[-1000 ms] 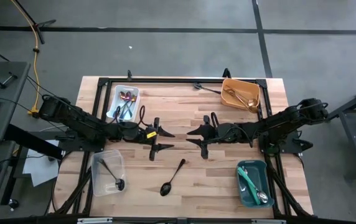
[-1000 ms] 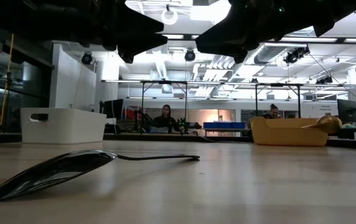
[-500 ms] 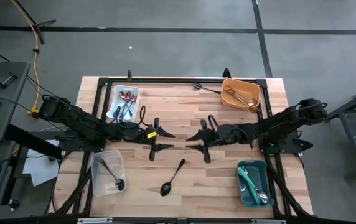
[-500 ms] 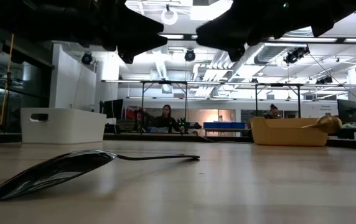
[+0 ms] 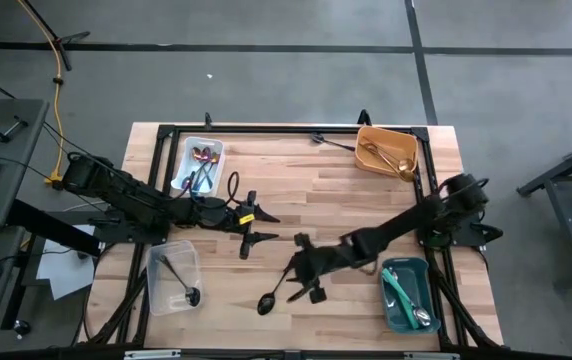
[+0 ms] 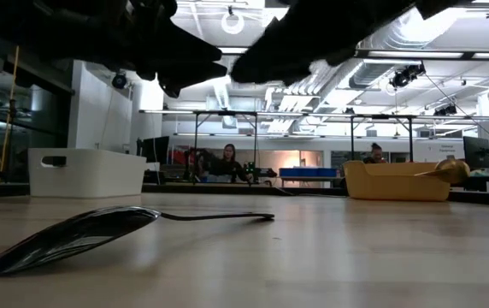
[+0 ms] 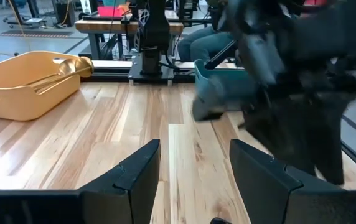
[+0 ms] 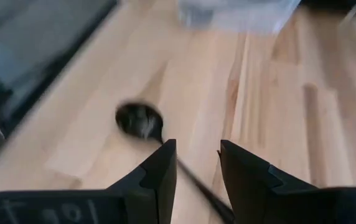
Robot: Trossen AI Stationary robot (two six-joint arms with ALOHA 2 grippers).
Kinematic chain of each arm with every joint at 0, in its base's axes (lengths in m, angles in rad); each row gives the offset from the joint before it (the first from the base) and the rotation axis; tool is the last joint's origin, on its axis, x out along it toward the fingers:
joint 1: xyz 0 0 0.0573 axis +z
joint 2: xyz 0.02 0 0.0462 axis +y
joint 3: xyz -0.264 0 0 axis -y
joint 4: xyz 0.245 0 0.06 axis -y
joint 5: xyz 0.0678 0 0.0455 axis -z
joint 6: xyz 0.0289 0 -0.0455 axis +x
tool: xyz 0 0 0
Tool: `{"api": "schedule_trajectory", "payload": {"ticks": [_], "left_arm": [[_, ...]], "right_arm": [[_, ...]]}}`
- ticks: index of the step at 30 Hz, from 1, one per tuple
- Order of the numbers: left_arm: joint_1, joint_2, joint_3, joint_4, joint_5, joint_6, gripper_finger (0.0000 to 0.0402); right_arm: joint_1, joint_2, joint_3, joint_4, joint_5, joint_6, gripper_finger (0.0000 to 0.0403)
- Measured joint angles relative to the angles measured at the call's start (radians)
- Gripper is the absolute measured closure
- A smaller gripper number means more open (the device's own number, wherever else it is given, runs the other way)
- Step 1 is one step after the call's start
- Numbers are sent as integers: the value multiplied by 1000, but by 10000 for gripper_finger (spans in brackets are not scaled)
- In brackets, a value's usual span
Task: Sort silverware by color (type)
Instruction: Put the black spoon into the transparent bin
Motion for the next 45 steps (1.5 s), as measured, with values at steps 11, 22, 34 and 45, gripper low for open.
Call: {"api": "schedule_trajectory", "payload": {"ticks": [11,22,34,45], "left_arm": [[0,0,1,-27,0,-1,218],[0,0,1,-61,0,-1,218],[0,0,1,-85,0,-5,218],[0,0,0,-119,0,-26,218]], "right_arm": [[-9,201,315,-393,-37,-154,284],[-58,300,333,-422,-124,-155,284],[-65,342,337,-433,-146,-148,284],[-66,345,337,-472,-125,-182,290]]}}
